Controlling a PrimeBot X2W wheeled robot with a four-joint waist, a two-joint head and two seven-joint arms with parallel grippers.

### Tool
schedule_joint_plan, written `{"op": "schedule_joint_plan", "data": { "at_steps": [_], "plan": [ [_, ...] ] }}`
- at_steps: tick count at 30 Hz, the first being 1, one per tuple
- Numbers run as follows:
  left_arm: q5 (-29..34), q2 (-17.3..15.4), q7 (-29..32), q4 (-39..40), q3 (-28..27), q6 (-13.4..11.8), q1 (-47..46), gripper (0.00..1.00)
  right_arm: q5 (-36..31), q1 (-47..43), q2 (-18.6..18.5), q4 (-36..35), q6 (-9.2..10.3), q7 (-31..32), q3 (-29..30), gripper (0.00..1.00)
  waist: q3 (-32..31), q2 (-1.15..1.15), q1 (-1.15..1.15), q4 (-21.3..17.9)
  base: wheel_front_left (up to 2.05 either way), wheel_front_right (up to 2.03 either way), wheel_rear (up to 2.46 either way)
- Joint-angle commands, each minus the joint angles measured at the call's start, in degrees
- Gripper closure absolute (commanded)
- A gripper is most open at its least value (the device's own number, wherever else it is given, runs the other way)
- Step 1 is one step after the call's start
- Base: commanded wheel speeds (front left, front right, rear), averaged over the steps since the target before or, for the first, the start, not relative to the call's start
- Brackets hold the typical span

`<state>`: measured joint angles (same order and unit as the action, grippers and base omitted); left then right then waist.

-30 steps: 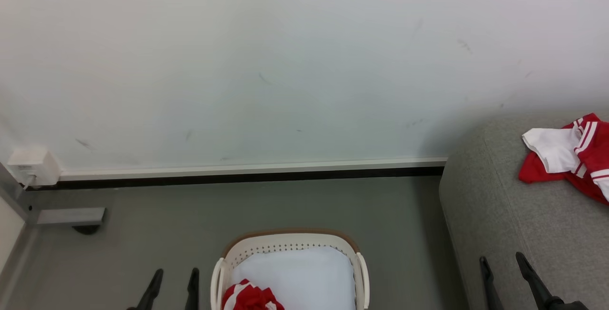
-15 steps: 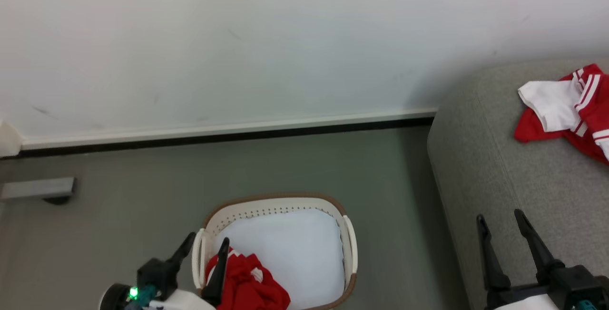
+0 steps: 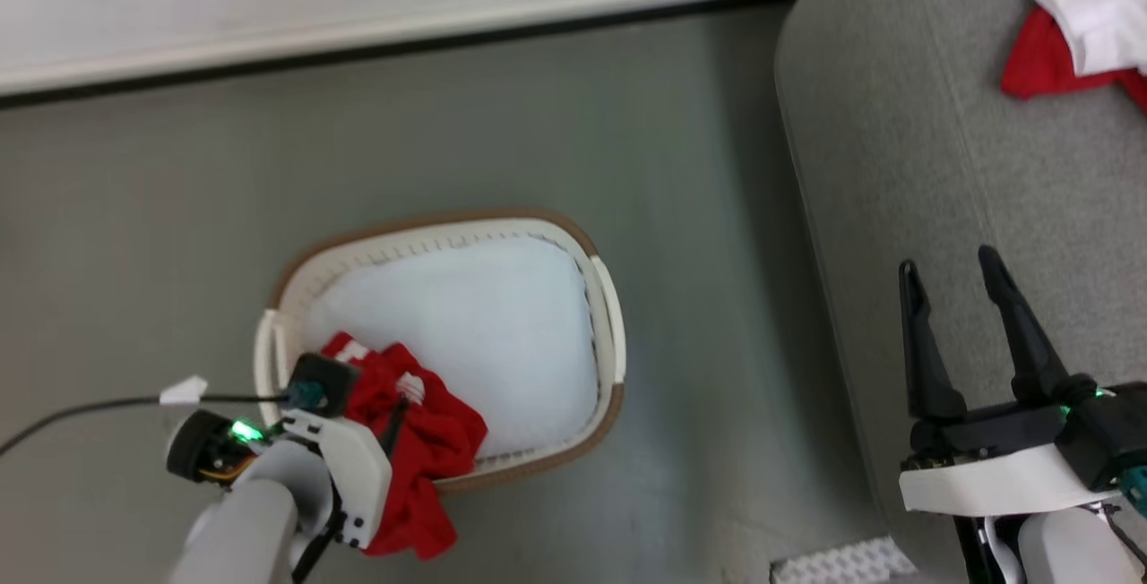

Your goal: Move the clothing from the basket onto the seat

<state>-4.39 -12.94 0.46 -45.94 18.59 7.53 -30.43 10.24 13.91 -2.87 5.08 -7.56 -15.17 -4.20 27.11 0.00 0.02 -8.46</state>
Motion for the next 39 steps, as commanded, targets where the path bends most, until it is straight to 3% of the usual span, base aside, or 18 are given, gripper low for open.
{"op": "schedule_joint_plan", "data": {
  "at_steps": [1, 11, 21, 22, 23, 30, 39],
  "plan": [
    [-0.74, -1.19, 0.64, -0.92, 0.73, -0.12, -1.52, 0.00, 0.68, 1.10, -0.02, -0.68, 0.14, 0.04, -0.10, 0.00, 6.41, 0.00, -0.02, -3.58, 0.00, 0.00, 0.00],
    [-6.48, -6.51, 6.46, -6.83, 7.35, -0.11, -7.98, 0.00, 3.88, 3.29, -0.02, -2.55, 0.14, 0.04, -0.46, 0.00, 13.73, 0.00, -0.02, -6.77, 0.00, 0.00, 0.00],
    [-11.23, -10.99, 11.89, -7.29, 12.73, -0.10, -10.99, 0.01, 5.85, 5.47, -0.02, -3.99, 0.14, 0.04, -0.72, 0.00, 19.25, 0.00, -0.02, -8.33, 0.00, 0.00, 0.00],
    [-11.88, -11.30, 12.33, -7.15, 13.16, -0.09, -11.24, 0.82, 5.92, 5.62, -0.03, -3.98, 0.14, 0.04, -0.72, 0.00, 19.59, 0.00, -0.02, -8.43, 0.00, 0.00, 0.00],
    [-12.54, -11.51, 12.66, -6.95, 13.76, 0.14, -11.45, 1.00, 5.95, 5.91, -0.02, -3.93, 0.14, 0.04, -0.70, 0.00, 19.78, 0.00, -0.02, -8.51, 0.00, 0.00, 0.00],
    [-15.82, -12.38, 11.00, -4.91, 16.13, -0.11, -12.04, 1.00, 5.13, 5.90, -0.01, -3.12, 0.14, 0.04, 0.75, 0.00, 18.05, 0.00, -0.02, -8.24, 0.00, 0.00, 0.00],
    [-20.71, -8.89, 3.10, -2.72, 13.59, -0.90, -9.48, 1.00, 4.18, 2.69, -0.05, -1.29, 0.14, 0.03, 2.46, 0.00, 7.26, 0.00, -0.02, -5.86, 0.00, 0.00, 0.00]
  ]
}}
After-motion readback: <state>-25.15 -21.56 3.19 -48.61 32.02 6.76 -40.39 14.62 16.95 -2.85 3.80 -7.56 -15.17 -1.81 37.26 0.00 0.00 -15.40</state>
